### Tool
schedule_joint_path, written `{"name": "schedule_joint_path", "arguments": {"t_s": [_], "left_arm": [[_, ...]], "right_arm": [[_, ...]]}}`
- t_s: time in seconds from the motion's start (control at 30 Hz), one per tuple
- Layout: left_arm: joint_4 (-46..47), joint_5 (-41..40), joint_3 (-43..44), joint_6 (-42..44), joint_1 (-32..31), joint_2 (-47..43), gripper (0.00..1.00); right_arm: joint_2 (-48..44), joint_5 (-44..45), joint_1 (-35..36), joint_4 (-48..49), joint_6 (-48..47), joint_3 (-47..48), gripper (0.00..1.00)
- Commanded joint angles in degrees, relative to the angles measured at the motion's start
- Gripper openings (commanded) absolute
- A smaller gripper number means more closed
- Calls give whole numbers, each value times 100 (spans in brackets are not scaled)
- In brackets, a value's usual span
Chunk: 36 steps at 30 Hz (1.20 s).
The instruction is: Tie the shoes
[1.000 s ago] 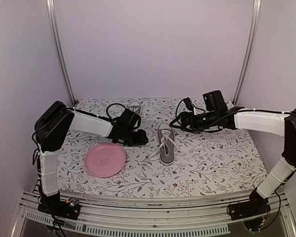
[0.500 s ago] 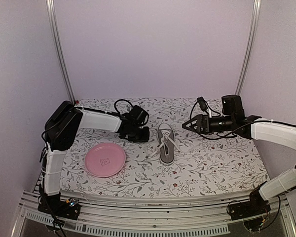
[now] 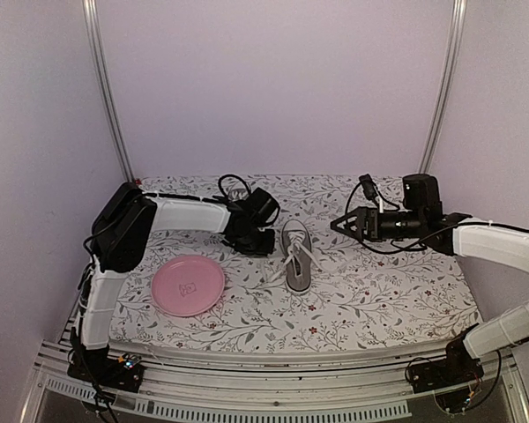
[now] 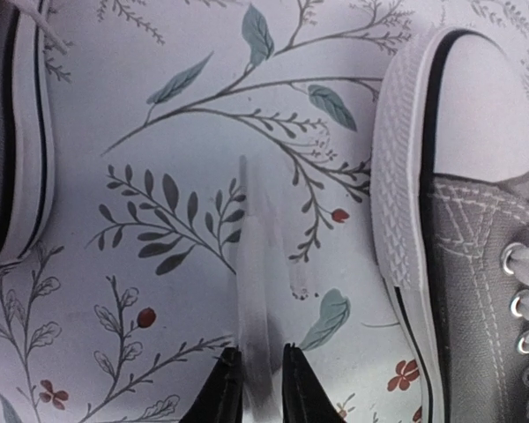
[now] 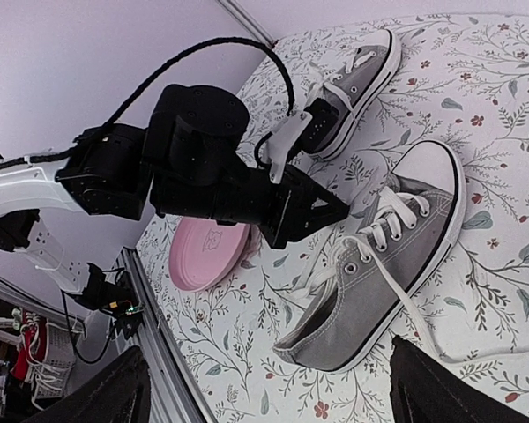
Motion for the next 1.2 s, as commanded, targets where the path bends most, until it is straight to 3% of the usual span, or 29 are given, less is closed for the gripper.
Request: {"name": "schedule_joint_path", "arguments": {"t_s": [0.0, 0.1, 0.27, 0.4, 0.53, 0.6, 0.83, 1.0, 1.17], "left_arm": [[-1125, 59, -27, 43, -187, 485, 13], [-1394, -109, 68, 50, -231, 608, 0], [-1184, -708, -346, -222, -372, 185, 0], [432, -815, -1444, -196, -484, -857, 0], [2784, 1, -2820, -131, -470, -1960, 0], [3451, 353, -3187, -153, -446, -2181, 0], [4075, 905, -3743, -74, -459, -2400, 0], [4067, 450, -4318, -264, -418, -2995, 0], [3978, 409, -4740, -179, -245, -3586, 35]], "right_arm": [[-286, 219, -39, 257, -18, -124, 94], [-373, 344, -37, 350, 35, -198, 94], [-391, 661, -41, 541, 201, -381, 93], [-156, 695, -40, 622, 410, -422, 89], [67, 503, 5, 795, 483, -466, 88], [89, 541, 67, 924, 547, -539, 88], [332, 1080, 622, 818, 364, -405, 86], [832, 2025, 1616, 57, -301, 308, 77], [1598, 2763, 2217, -882, -821, 1241, 65]]}}
